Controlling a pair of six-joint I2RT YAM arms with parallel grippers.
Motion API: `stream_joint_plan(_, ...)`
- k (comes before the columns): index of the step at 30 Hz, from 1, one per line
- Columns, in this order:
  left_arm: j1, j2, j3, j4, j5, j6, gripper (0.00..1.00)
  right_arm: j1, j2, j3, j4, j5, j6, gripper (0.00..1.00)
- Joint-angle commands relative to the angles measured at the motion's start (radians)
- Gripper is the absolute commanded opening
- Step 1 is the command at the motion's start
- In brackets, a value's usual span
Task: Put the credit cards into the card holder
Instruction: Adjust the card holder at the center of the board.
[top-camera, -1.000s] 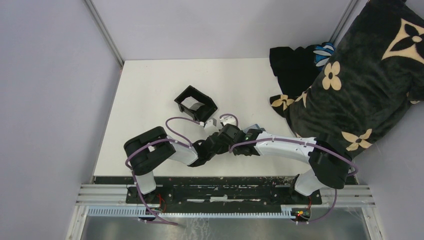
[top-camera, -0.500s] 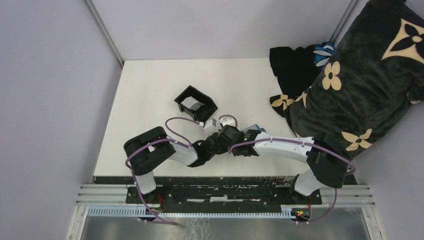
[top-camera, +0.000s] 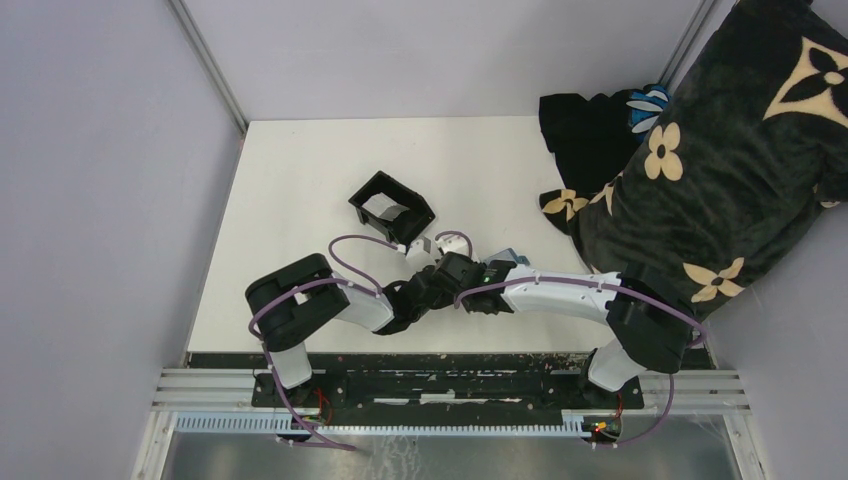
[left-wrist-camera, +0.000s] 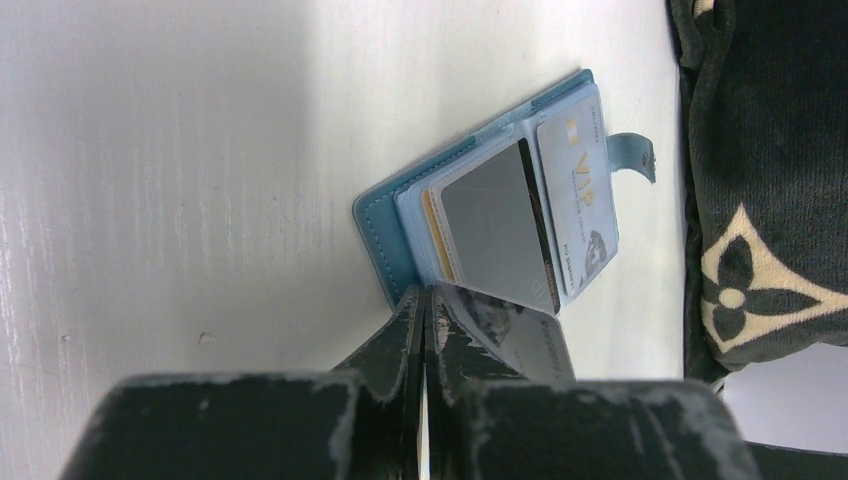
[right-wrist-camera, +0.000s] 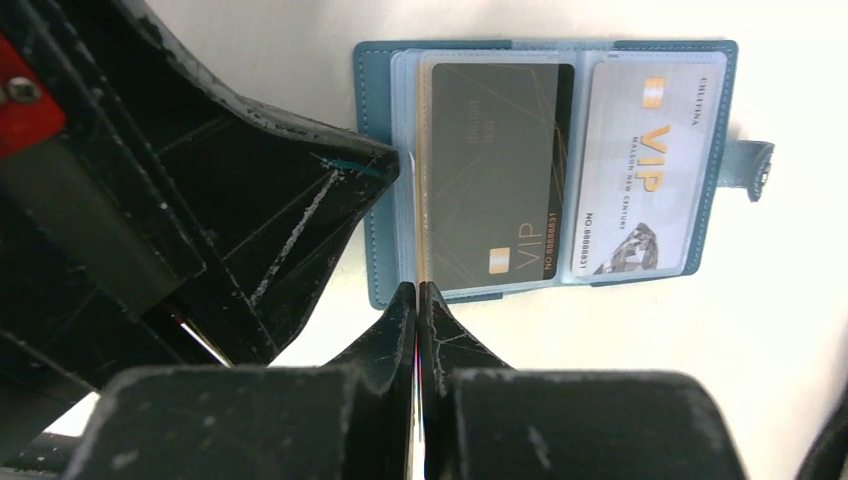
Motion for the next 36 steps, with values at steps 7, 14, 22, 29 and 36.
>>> stream_joint_plan(7, 0.006, 0.039, -0.007, -0.079, -0.018, 0.036, 0.03, 0.019, -0.010, 0.046, -0.064, 0.168, -0.004, 0.01)
stream_joint_plan(14, 0.006, 0.044, -0.001, -0.079, -0.015, 0.035, 0.03, 0.019, 0.000, 0.044, -0.075, 0.192, -0.008, 0.01)
stream_joint_plan(22, 0.004, 0.041, 0.005, -0.088, -0.014, 0.037, 0.03, -0.016, -0.053, 0.058, -0.117, 0.266, -0.029, 0.01)
stream_joint_plan(29, 0.006, 0.038, 0.004, -0.093, -0.015, 0.038, 0.03, -0.123, -0.117, 0.047, -0.112, 0.245, -0.078, 0.01)
stream_joint_plan(36, 0.005, 0.042, 0.008, -0.093, -0.012, 0.039, 0.03, -0.201, -0.112, 0.016, -0.070, 0.187, -0.097, 0.01)
